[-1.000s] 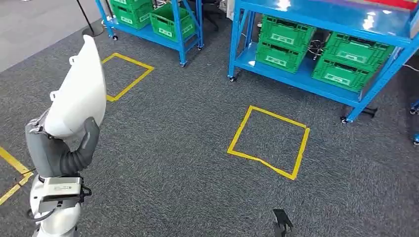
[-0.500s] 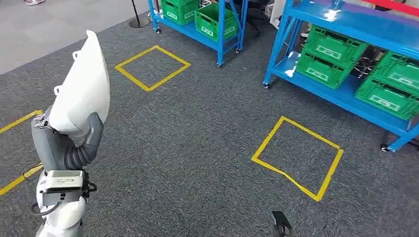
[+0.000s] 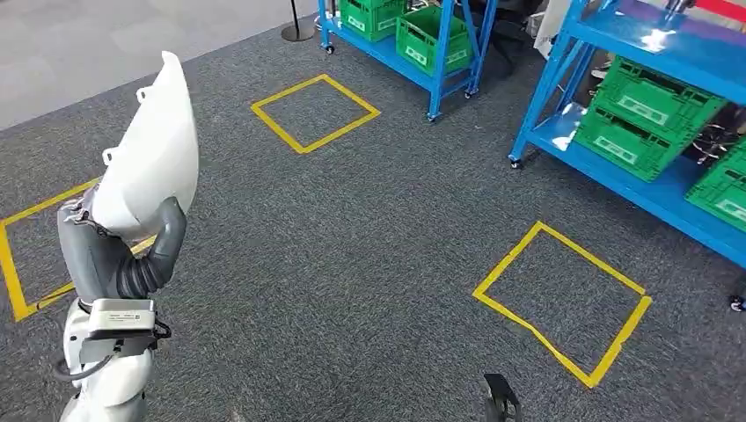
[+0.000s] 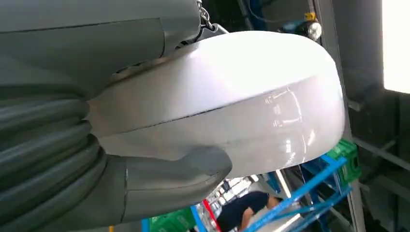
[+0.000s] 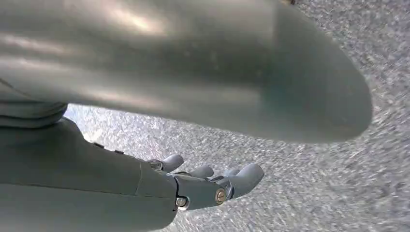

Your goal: Take the parts from the cabinet and place them on the table.

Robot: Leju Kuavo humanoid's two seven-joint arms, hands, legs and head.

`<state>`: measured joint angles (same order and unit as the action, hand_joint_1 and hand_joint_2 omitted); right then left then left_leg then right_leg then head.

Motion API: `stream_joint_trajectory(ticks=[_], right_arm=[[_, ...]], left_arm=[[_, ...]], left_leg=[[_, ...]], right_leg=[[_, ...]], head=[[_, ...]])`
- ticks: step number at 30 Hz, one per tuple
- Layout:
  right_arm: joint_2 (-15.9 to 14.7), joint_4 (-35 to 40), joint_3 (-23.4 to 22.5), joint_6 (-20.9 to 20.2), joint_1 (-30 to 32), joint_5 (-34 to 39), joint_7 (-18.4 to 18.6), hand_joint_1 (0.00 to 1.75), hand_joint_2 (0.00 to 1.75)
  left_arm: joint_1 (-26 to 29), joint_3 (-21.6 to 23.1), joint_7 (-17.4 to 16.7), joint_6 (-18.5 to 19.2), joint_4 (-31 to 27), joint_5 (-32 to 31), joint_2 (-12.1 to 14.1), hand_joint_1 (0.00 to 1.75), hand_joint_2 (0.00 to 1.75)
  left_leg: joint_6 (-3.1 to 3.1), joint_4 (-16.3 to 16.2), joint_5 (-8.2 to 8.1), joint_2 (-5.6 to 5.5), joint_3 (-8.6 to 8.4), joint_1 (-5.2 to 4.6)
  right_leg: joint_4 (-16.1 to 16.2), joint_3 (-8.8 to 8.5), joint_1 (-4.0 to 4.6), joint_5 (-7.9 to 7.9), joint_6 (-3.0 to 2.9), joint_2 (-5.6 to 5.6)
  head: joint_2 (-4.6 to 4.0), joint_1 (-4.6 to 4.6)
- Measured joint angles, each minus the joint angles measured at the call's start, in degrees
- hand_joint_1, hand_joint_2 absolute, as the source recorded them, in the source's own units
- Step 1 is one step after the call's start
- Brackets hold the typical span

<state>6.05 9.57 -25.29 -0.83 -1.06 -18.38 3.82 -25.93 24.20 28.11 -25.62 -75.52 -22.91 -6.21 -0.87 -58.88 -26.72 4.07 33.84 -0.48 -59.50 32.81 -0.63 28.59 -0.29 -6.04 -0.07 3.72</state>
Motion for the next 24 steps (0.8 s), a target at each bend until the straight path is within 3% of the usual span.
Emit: stream_joint_trajectory(ticks=[3,4,5,6,8,9,10,11,12,13,14,16,18,19,20,21,23,24], right_arm=[[0.0,0.0,0.1,-0.5,-0.1,-1.6,-0.1,0.00,0.00],[0.0,0.0,0.1,-0.8,-0.1,-2.1,-0.2,0.00,0.00],[0.0,0.0,0.2,-1.0,-0.1,-2.7,-0.4,0.00,0.00],[0.0,0.0,0.3,-1.0,0.1,-3.1,-0.6,0.00,0.00],[-0.3,0.0,0.3,-1.1,0.4,-3.5,-0.8,0.00,0.00],[-0.4,0.0,0.3,-1.1,0.4,-3.6,-0.9,0.00,0.00],[-0.4,0.0,0.3,-1.1,0.4,-3.7,-0.8,0.00,0.00],[-0.4,0.0,0.3,-1.1,0.4,-3.6,-0.7,0.00,0.00],[-0.4,0.0,0.3,-1.1,0.3,-3.3,-0.4,0.00,0.00],[-0.5,0.0,0.3,-1.1,0.2,-3.0,-0.1,0.00,0.00],[-0.5,0.0,0.3,-1.1,0.1,-2.8,0.2,0.00,0.00],[-0.5,0.0,0.3,-0.9,0.0,-2.5,0.5,0.00,0.00],[-0.5,0.0,0.3,-0.8,-0.1,-1.9,0.5,0.00,0.00],[-0.5,0.0,0.2,-0.8,-0.2,-1.8,0.5,0.00,0.00],[-0.5,0.0,0.2,-0.8,-0.2,-1.8,0.5,0.00,0.00],[-0.5,0.0,0.2,-0.7,-0.1,-1.8,0.5,0.00,0.00],[-0.5,0.0,0.1,-0.7,0.2,-1.6,0.5,0.00,0.00],[-0.5,0.0,0.0,-0.7,0.3,-1.5,0.4,0.00,0.00]], left_arm=[[0.4,0.0,0.0,-1.1,-0.4,-0.2,0.6,1.75,1.75],[1.0,-0.1,0.1,-1.6,-1.0,-0.4,0.8,1.75,1.75],[1.4,-0.3,0.4,-2.2,-1.5,-0.6,1.1,1.75,1.75],[2.0,-0.4,0.5,-2.7,-2.0,-0.5,1.3,1.75,1.75],[3.6,-0.9,1.1,-3.2,-2.6,-0.2,1.8,1.75,1.75],[4.3,-1.1,1.3,-3.2,-2.7,0.1,2.2,1.75,1.75],[4.8,-1.2,1.4,-3.2,-2.7,0.3,2.6,1.75,1.75],[5.0,-1.3,1.7,-3.2,-2.7,0.5,2.8,1.75,1.75],[5.1,-1.3,1.9,-3.1,-2.7,0.5,2.9,1.75,1.75],[5.1,-1.3,2.0,-3.1,-2.8,0.5,2.9,1.75,1.75],[5.1,-1.3,2.0,-3.0,-2.8,0.5,2.8,1.75,1.75],[5.0,-1.3,1.9,-2.5,-2.8,0.4,2.7,1.75,1.75],[5.0,-1.3,1.4,-1.9,-2.8,0.1,2.6,1.75,1.75],[5.0,-1.3,1.2,-1.8,-2.8,0.0,2.6,1.75,1.75],[4.9,-1.3,1.2,-1.8,-2.8,0.0,2.6,1.75,1.75],[4.7,-1.2,1.0,-1.7,-2.8,0.0,2.5,1.75,1.75],[4.7,-1.0,1.0,-1.5,-2.7,0.0,2.4,1.75,1.75],[4.8,-1.0,0.8,-1.4,-2.5,0.0,2.4,1.75,1.75]], left_leg=[[1.04,0.5,0.23,-2.08,0.57,-0.44],[1.50,1.0,0.65,-2.63,-0.27,0.11],[1.79,1.1,0.83,-3.24,-0.27,0.20],[1.95,1.1,0.91,-3.93,-0.23,0.23],[2.09,1.0,0.87,-5.52,-0.20,0.15],[2.11,1.0,0.85,-6.40,-0.19,0.14],[2.10,0.9,0.84,-7.20,-0.20,0.15],[2.04,0.7,0.80,-8.07,-0.20,0.18],[1.95,0.6,0.74,-9.04,-0.22,0.25],[1.78,0.4,0.64,-9.83,-0.22,0.32],[1.53,0.2,0.59,-10.40,-0.02,0.37],[0.60,0.3,0.69,-11.49,0.44,0.37],[-0.21,0.8,0.99,-12.59,0.77,0.58],[-0.39,0.3,0.71,-11.30,0.82,0.43],[-0.55,-1.2,-0.45,-7.82,1.43,0.14],[-0.75,-4.5,-2.64,-5.84,3.05,0.19],[-1.13,-13.7,-6.90,-4.80,7.63,0.49],[-1.29,-17.0,-7.75,-4.75,9.30,0.63]], right_leg=[[0.4,-0.71,-0.33,0.15,1.16,-1.91],[-0.1,-0.62,-0.74,0.54,1.59,-0.01],[-1.7,0.09,-0.79,1.81,1.66,3.08],[-5.8,1.98,-0.78,4.21,1.77,4.91],[-15.0,6.64,-0.69,7.81,1.93,5.72],[-17.5,8.20,-0.64,7.93,1.91,5.73],[-17.0,8.36,-0.61,6.72,1.80,5.75],[-14.1,7.34,-0.62,4.47,1.67,5.87],[-8.6,4.91,-0.65,1.32,1.50,6.33],[-2.9,2.29,-0.73,-1.28,1.29,7.87],[-0.2,1.17,-0.88,-0.92,1.21,10.89],[0.0,1.27,-0.33,-1.14,0.93,9.47],[0.3,1.13,-0.23,-1.37,0.24,8.53],[0.9,0.82,-0.69,-1.74,-0.30,7.70],[1.1,0.60,-0.59,-1.65,-0.70,7.22],[1.1,0.53,-0.47,-1.55,-1.04,6.62],[1.0,0.50,-0.32,-1.39,-1.26,5.04],[1.0,0.55,-0.31,-1.34,-1.26,4.26]], head=[[0.00,-0.09],[0.00,-0.02],[0.00,0.00],[0.00,0.35],[0.00,0.50],[0.00,0.48],[0.00,0.48],[0.00,0.50],[0.00,0.50],[0.00,0.50],[0.00,0.46],[0.00,0.48],[0.00,0.46],[0.00,0.42],[0.00,0.29],[0.00,0.13],[0.00,0.13],[0.00,0.11]])
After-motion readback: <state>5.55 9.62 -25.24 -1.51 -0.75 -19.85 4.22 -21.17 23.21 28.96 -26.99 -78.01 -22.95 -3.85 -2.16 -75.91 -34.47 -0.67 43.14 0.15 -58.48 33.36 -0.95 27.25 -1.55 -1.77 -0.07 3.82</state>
